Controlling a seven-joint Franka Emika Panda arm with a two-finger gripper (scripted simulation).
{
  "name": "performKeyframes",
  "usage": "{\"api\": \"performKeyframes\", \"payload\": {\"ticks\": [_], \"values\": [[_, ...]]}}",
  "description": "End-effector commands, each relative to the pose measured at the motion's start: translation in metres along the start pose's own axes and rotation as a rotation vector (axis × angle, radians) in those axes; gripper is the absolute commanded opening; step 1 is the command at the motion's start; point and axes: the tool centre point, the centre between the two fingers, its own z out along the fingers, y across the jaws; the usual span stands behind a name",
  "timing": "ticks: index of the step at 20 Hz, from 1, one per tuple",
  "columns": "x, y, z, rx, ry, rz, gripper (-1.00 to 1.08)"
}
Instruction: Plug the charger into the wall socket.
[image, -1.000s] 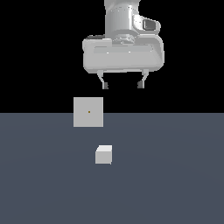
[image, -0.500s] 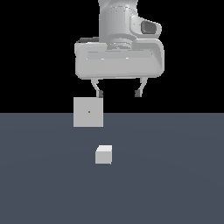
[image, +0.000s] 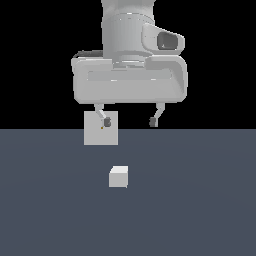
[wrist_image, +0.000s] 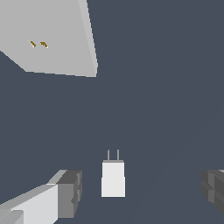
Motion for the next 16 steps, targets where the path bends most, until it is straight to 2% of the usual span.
{"api": "performKeyframes", "payload": {"ticks": [1,9,16], "values": [[-0.007,-0.003,0.007,0.002,0.025,0.002,1.00],[-0.024,-0.012,0.028,0.004,0.092,0.006,1.00],[-0.031,-0.016,0.039,0.003,0.125,0.008,1.00]]}}
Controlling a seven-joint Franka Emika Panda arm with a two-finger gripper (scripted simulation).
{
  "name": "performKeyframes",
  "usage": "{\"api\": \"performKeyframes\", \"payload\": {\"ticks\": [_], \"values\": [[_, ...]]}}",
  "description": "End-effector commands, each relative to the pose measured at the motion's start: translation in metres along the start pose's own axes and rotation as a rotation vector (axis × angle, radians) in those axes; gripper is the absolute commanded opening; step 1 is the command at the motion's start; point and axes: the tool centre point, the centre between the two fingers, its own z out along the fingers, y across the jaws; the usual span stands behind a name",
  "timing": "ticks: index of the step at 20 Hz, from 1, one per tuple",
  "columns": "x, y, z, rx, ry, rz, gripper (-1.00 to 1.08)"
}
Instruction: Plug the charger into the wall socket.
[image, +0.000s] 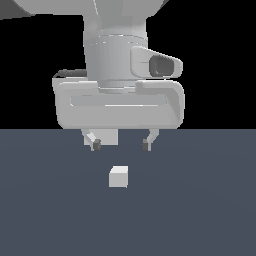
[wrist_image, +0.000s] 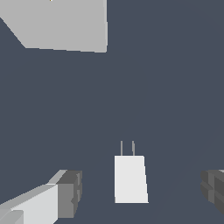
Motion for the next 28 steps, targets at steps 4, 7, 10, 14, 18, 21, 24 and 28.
{"api": "performKeyframes", "payload": {"ticks": [4,7,10,14,18,21,24,28], "values": [[-0.003,-0.002,0.005,0.000,0.015,0.001,1.00],[-0.003,-0.002,0.005,0.000,0.014,0.001,1.00],[-0.004,-0.002,0.007,0.000,0.014,0.001,1.00],[-0.008,-0.002,0.015,0.000,0.014,0.001,1.00],[-0.015,-0.002,0.031,0.000,0.015,0.002,1.00],[-0.019,-0.002,0.042,0.000,0.015,0.002,1.00],[-0.021,-0.002,0.049,0.000,0.016,0.002,1.00],[-0.023,-0.002,0.052,0.000,0.016,0.002,1.00]]}}
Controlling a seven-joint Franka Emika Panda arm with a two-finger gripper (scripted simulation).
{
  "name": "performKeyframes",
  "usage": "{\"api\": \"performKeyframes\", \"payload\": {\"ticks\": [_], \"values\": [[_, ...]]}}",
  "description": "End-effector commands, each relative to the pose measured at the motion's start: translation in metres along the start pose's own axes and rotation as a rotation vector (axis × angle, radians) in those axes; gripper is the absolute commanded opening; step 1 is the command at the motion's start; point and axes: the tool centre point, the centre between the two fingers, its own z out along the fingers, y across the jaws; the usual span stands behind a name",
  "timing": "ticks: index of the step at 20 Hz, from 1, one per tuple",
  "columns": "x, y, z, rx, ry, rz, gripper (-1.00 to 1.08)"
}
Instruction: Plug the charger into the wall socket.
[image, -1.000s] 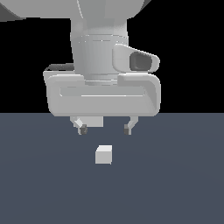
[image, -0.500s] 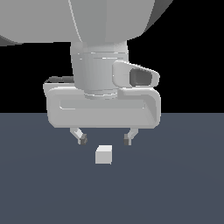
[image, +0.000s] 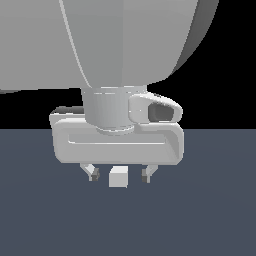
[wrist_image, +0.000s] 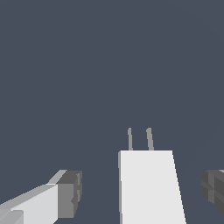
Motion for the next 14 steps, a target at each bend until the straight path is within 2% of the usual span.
{"api": "performKeyframes", "payload": {"ticks": [1,14], "values": [[0.0000,-0.0001,0.0011,0.000,0.001,0.000,-1.00],[0.0016,-0.0011,-0.0007,-0.001,0.001,0.003,-1.00]]}}
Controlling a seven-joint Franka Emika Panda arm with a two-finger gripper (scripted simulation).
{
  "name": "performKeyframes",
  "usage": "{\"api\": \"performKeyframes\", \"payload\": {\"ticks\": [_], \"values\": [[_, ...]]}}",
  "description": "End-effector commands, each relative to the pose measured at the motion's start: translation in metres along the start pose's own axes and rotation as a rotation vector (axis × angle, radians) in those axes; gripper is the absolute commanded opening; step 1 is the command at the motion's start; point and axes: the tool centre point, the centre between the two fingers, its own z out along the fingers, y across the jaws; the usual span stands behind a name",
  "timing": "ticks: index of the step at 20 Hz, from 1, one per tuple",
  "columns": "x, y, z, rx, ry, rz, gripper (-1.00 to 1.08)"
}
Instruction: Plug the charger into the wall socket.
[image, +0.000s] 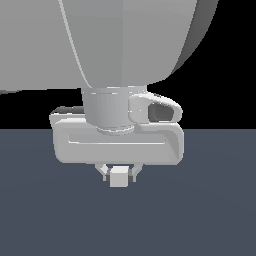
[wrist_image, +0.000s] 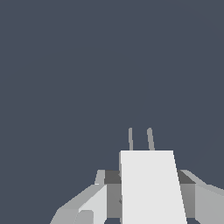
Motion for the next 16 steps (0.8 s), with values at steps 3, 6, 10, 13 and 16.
{"api": "performKeyframes", "payload": {"ticks": [3,6,10,13,16], "values": [[0.007,-0.007,-0.004,-0.001,0.001,0.005,-1.00],[0.016,-0.015,-0.010,-0.003,0.001,0.013,-1.00],[0.032,-0.031,-0.020,-0.007,0.001,0.027,-1.00],[0.049,-0.045,-0.030,-0.011,0.001,0.040,-1.00],[0.064,-0.057,-0.039,-0.017,0.001,0.052,-1.00]]}}
